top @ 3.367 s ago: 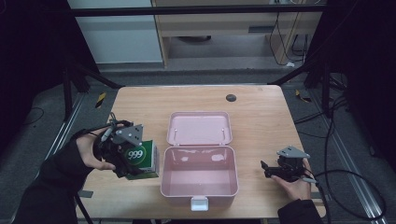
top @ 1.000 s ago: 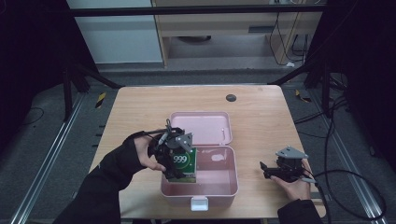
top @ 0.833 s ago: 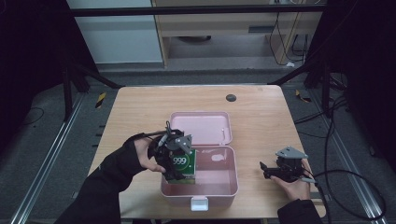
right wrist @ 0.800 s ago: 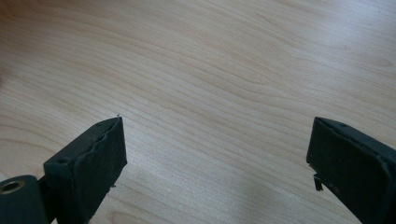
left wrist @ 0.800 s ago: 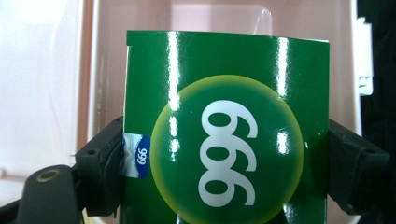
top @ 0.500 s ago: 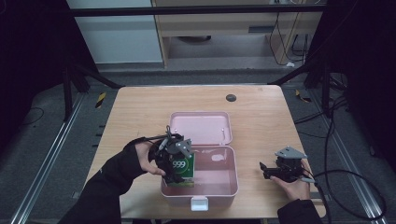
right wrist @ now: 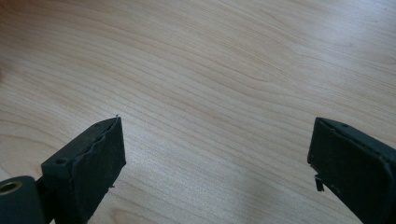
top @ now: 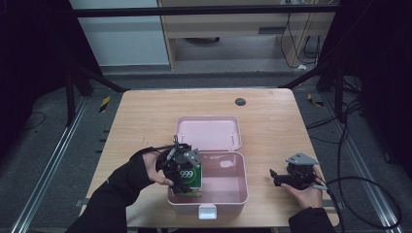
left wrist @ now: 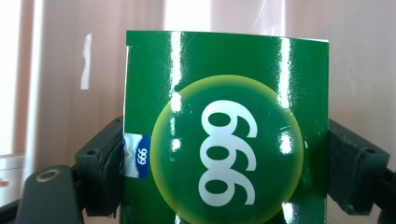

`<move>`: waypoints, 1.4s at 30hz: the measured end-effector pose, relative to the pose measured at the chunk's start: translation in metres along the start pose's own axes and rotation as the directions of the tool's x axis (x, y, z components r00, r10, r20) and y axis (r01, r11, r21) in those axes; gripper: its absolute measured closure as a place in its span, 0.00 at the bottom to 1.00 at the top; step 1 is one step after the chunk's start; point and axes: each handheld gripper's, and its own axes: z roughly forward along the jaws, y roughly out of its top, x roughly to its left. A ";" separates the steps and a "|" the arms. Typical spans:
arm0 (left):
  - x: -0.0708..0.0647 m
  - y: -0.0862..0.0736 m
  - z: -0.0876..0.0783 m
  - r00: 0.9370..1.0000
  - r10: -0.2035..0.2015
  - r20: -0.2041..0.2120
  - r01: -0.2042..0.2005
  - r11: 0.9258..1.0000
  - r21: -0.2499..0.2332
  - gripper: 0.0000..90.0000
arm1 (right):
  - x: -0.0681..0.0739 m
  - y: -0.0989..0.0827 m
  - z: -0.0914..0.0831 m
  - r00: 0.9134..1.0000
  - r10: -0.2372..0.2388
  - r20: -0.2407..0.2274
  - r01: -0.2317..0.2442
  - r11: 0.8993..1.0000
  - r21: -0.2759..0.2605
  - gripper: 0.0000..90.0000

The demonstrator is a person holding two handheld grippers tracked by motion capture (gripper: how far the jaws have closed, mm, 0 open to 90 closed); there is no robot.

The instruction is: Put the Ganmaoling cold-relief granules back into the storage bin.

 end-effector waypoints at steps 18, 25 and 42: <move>0.003 -0.001 -0.004 1.000 -0.013 -0.006 0.012 0.998 -0.064 0.11 | 0.001 0.000 0.000 1.000 -0.004 -0.003 0.004 1.000 0.005 0.04; 0.001 0.009 -0.037 0.999 0.036 -0.016 -0.038 0.988 -0.147 0.21 | 0.000 0.000 0.000 1.000 -0.005 0.004 0.005 1.000 0.004 0.04; 0.031 -0.026 -0.107 0.966 -0.201 -0.161 0.103 0.874 -0.474 0.33 | -0.001 -0.001 -0.004 1.000 0.014 -0.001 -0.014 1.000 -0.001 0.09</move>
